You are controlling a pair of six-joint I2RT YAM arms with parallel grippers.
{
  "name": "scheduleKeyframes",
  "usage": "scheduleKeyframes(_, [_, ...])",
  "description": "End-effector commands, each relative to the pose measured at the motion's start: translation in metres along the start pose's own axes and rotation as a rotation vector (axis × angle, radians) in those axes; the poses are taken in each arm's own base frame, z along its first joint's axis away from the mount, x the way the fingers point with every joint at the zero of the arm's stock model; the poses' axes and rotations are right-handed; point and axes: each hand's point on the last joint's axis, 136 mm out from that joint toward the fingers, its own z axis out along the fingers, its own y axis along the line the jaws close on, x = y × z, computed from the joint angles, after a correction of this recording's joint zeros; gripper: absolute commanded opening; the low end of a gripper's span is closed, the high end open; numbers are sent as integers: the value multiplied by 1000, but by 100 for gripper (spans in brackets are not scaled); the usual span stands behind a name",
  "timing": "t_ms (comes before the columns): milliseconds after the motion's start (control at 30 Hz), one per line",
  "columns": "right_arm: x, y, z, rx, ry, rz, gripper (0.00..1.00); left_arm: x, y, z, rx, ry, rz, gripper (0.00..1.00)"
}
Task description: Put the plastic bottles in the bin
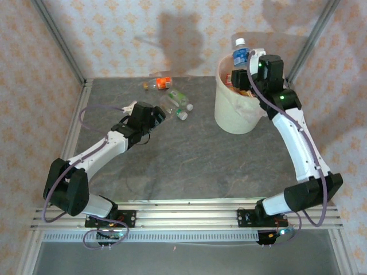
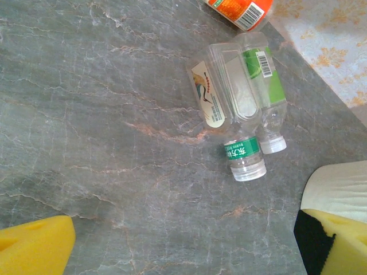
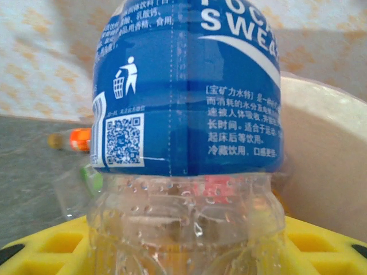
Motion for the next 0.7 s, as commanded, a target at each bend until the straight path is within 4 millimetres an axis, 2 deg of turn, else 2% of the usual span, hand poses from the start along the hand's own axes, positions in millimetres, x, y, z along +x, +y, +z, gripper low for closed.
scheduleKeyframes(0, [5, -24, 6, 39, 58, 44, 53, -4, -9, -1, 7, 7, 14, 100])
scheduleKeyframes(133, [18, -44, 26, 29, 134, 33, 55, -4, -11, -1, -1, 15, 26, 100])
scheduleKeyframes(300, [26, -70, 55, -10, 222, -87, 58, -6, -12, -2, -5, 17, 39, 100])
scheduleKeyframes(333, [27, -72, 59, -28, 248, -122, 61, -6, -13, -2, 1, 17, 42, 100])
scheduleKeyframes(400, [30, -80, 71, -17, 294, -177, 77, -6, -15, -2, 4, 20, 46, 100])
scheduleKeyframes(500, [15, -92, 80, 45, 273, -197, 87, -7, -14, -1, 2, 15, 46, 100])
scheduleKeyframes(533, [6, -93, 79, 52, 248, -191, 100, -6, -13, 0, 0, 14, 46, 100])
scheduleKeyframes(667, [-25, -84, 65, 32, 136, -139, 99, -5, -15, 4, 1, 20, 45, 100])
